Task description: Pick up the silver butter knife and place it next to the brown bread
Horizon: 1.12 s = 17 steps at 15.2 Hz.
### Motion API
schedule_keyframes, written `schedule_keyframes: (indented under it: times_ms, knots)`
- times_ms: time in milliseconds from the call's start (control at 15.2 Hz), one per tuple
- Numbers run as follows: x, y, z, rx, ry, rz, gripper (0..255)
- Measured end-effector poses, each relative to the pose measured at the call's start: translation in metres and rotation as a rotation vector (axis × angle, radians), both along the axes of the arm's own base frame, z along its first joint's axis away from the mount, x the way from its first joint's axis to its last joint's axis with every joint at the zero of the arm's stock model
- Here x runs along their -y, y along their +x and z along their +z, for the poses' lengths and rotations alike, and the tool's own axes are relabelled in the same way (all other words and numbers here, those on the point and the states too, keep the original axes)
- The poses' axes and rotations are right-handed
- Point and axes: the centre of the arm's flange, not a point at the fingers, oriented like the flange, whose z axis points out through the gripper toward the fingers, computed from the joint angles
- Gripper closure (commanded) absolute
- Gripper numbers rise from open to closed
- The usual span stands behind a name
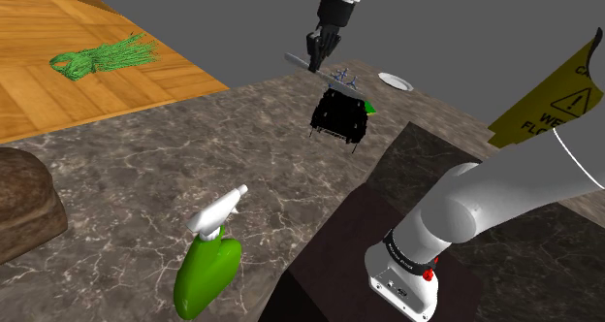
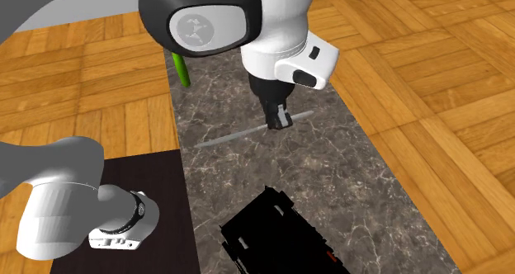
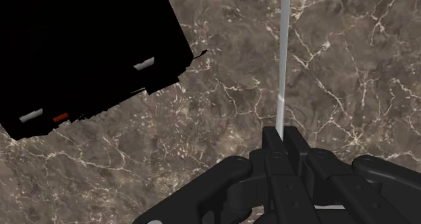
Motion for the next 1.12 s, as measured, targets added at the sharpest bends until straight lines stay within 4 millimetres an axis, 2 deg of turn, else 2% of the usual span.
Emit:
schedule_keyframes:
  times_ms: [132,660,1122]
  knots:
    - [-0.020,-0.004,0.001,0.000,0.000,0.001,255]
    - [-0.120,-0.024,0.003,0.000,0.000,0.001,255]
    - [-0.213,-0.043,0.002,0.000,0.000,0.002,255]
